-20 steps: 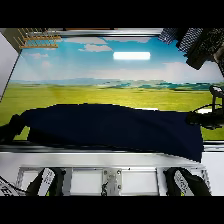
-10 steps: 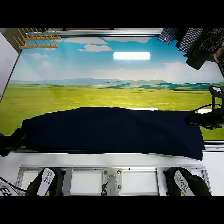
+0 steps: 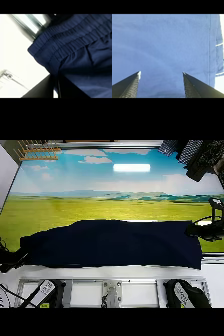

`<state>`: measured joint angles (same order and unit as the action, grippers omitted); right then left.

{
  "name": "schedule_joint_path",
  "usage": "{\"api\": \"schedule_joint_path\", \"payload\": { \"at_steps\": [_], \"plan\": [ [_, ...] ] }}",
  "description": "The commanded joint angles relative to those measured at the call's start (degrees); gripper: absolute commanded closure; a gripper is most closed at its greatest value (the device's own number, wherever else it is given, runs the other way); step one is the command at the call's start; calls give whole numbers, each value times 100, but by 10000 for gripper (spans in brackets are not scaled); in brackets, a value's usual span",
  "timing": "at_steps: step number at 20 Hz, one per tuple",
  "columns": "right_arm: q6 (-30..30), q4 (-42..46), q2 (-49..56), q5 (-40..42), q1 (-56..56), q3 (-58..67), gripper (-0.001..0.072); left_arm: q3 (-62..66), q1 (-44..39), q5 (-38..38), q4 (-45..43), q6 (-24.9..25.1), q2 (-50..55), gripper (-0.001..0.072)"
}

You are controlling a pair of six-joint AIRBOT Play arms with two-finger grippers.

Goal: Fold the clothes and pants, and hang the long-sleeved shirts on hangers.

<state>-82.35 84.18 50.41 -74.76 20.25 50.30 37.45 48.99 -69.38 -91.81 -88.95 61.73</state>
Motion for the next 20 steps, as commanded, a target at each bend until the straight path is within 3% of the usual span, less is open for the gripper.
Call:
{"api": "schedule_joint_path", "payload": {
  "at_steps": [1,2,5,10,11,13,20],
  "plan": [
    [2,-4,2,-2,-2,2,127,7,-282,267,-116,-46,35,250],
    [2,-4,4,-2,-2,2,127,33,-343,310,-107,-52,11,138],
    [0,-9,2,-9,-2,4,122,328,-555,385,-46,-151,-450,157],
    [2,-153,44,-26,11,157,110,887,-1314,581,1102,-151,-1497,159],
    [4,-160,116,-31,63,282,93,920,-1624,654,1200,-153,-1633,193],
    [153,-319,361,-133,378,570,93,920,-2347,769,1239,-160,-1788,691],
    [1246,-1056,1851,-638,2500,925,93,931,-5425,1491,1257,-671,-942,699]
  ]
}}
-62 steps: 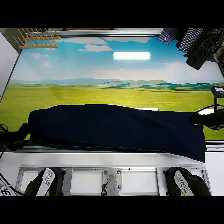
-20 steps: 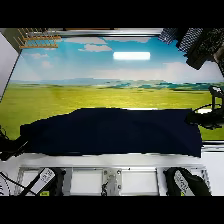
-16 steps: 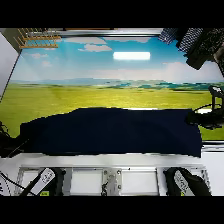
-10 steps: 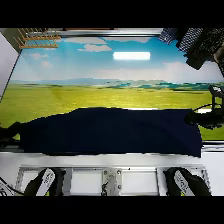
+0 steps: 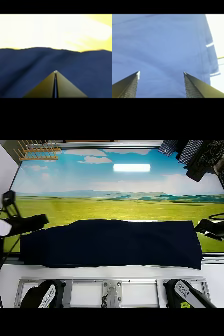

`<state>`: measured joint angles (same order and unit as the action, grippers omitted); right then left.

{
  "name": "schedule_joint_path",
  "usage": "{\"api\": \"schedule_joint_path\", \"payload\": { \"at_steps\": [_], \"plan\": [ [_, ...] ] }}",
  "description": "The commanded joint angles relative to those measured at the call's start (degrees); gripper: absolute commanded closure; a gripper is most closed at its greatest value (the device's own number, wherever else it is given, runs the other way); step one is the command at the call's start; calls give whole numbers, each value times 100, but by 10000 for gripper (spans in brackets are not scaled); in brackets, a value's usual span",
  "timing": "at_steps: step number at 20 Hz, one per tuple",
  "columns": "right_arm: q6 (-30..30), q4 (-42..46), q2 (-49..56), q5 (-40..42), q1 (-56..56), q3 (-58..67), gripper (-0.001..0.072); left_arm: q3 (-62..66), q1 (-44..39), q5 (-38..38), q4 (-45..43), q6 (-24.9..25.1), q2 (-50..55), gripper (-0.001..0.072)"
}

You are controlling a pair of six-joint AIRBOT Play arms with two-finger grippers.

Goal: Fold the clothes and pants, and hang the long-sleeved shirts on hangers.

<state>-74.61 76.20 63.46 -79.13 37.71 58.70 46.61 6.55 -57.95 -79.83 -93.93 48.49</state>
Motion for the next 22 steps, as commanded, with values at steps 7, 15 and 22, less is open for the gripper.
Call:
{"api": "schedule_joint_path", "payload": {
  "at_steps": [7,15,22],
  "plan": [
    [1502,-555,1554,302,1456,101,101,1191,-3298,566,46,-363,2240,698],
    [2155,-944,2236,1123,1228,101,237,2090,-3860,269,44,-361,3143,698],
    [2210,-964,2487,1550,870,107,238,2103,-3858,70,50,-363,3165,698]
  ]
}}
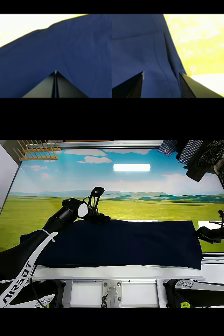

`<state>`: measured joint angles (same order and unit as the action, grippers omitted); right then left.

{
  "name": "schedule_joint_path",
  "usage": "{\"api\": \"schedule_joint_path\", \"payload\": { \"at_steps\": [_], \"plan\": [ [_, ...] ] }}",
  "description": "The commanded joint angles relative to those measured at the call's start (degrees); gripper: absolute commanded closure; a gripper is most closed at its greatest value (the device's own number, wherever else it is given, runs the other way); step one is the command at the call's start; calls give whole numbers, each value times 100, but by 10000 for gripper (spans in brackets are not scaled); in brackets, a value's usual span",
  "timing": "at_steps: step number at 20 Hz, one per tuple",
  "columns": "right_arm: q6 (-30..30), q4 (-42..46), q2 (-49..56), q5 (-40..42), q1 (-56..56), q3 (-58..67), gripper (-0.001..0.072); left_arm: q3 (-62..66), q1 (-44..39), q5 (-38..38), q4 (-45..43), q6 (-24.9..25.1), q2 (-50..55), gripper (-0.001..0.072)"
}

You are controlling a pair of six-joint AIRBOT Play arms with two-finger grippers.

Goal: Fold the clothes and pants, and hang the long-sleeved shirts on hangers.

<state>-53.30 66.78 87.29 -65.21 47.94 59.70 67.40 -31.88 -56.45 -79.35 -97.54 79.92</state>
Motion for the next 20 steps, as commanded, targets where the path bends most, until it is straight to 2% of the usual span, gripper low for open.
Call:
{"api": "schedule_joint_path", "payload": {
  "at_steps": [1,8,9,11,17,20],
  "plan": [
    [101,-20,120,160,-232,9,238,26,-15,-85,2,-2,22,698],
    [98,-4,120,175,-374,20,245,24,-15,-101,0,-2,22,698],
    [103,-4,118,177,-374,20,304,22,-15,-98,0,-2,22,699],
    [103,-4,103,179,-374,57,703,-20,-15,-94,0,-2,22,699],
    [103,-50,-103,184,-376,529,703,-140,-15,-81,4,-4,22,698],
    [109,-396,-107,306,-380,601,703,-140,-15,-81,4,-4,22,699]
  ]
}}
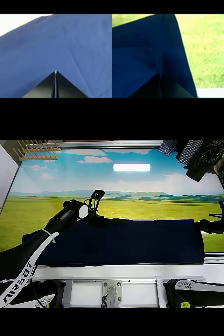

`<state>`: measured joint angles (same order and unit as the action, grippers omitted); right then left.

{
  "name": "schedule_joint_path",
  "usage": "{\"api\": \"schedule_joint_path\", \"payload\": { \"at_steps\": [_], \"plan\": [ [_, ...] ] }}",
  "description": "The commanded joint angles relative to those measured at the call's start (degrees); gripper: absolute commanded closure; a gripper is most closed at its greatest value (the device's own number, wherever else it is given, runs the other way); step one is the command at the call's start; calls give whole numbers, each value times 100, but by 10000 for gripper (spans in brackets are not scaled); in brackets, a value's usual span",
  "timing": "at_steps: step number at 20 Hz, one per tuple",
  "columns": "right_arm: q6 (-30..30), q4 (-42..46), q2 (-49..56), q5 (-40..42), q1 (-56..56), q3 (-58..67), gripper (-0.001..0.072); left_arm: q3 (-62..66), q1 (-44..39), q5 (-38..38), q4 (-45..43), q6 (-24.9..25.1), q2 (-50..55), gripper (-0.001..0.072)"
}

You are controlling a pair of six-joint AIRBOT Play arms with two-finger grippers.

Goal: Fold the clothes and pants, and hang the long-sleeved shirts on hangers.

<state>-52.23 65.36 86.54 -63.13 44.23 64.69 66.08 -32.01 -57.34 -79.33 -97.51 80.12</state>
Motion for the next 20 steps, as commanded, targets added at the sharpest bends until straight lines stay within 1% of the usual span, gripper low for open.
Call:
{"api": "schedule_joint_path", "payload": {
  "at_steps": [1,8,20],
  "plan": [
    [2,-310,-31,190,-35,103,703,-9,-2,7,2,-7,2,699],
    [-2,-317,-33,745,-356,103,703,-9,-4,-9,2,-7,2,698],
    [0,-479,-214,767,-407,105,703,-9,-2,-7,0,-4,2,698]
  ]
}}
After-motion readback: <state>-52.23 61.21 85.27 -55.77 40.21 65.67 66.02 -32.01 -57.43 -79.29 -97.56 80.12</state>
